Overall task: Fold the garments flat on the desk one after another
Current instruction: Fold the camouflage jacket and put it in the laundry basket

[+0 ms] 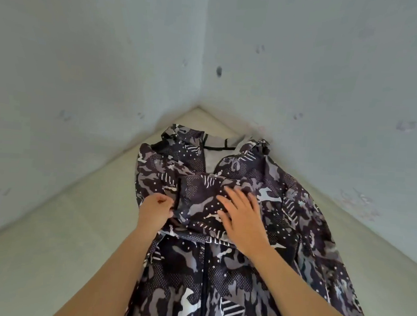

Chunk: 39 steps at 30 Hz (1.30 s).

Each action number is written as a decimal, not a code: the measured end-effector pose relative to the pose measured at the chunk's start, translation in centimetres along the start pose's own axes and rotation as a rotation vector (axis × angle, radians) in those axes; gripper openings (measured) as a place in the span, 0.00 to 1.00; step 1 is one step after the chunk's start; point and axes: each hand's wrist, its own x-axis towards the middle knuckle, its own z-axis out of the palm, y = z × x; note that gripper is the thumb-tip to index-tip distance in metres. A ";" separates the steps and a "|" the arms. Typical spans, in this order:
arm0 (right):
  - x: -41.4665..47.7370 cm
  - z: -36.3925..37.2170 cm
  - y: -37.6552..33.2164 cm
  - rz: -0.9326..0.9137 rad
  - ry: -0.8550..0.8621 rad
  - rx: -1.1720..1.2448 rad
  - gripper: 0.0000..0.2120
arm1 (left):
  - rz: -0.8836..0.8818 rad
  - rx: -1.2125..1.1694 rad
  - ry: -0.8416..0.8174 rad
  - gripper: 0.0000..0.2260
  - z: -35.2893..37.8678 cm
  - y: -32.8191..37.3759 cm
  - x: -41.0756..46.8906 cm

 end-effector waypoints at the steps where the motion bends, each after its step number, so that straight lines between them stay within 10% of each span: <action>1: 0.1 0.0 0.8 -0.024 -0.007 -0.045 0.23 | 0.041 0.047 0.057 0.07 0.0 0.0 -0.1; 4: 0.7 -0.5 1.8 -0.050 0.074 0.066 0.21 | 0.173 0.014 0.139 0.16 0.6 0.4 -0.3; 7: 2.2 -1.7 3.0 0.382 0.251 0.551 0.19 | 0.136 -0.024 -0.013 0.30 1.5 1.5 0.0; 10: 3.7 -2.5 4.6 0.484 0.054 0.843 0.17 | 0.116 0.096 -0.104 0.26 2.2 1.7 1.0; 17: 5.0 -2.0 6.9 0.366 -0.257 0.458 0.06 | 0.144 0.177 -0.012 0.06 2.4 0.1 1.7; 19: 5.4 -2.9 7.5 0.337 -0.307 0.381 0.15 | 0.142 0.178 -0.007 0.06 2.2 -0.3 1.6; 21: 5.9 -4.7 7.6 0.303 -0.222 0.288 0.27 | 0.160 0.196 -0.008 0.08 2.2 -0.4 1.2; 24: 6.9 -6.2 7.2 0.371 0.043 0.210 0.13 | 0.218 0.238 0.024 0.17 2.5 -0.2 0.1; 28: 6.4 -4.7 3.9 0.269 0.168 0.078 0.16 | 0.620 0.510 0.349 0.35 3.0 0.1 -1.8; 32: 3.9 -1.4 0.2 0.120 0.118 0.054 0.18 | 0.993 0.822 0.138 0.30 4.2 -1.0 -1.2; 39: 1.2 3.0 2.5 0.189 -0.265 -0.052 0.31 | 0.675 1.085 0.003 0.33 3.3 -4.0 1.5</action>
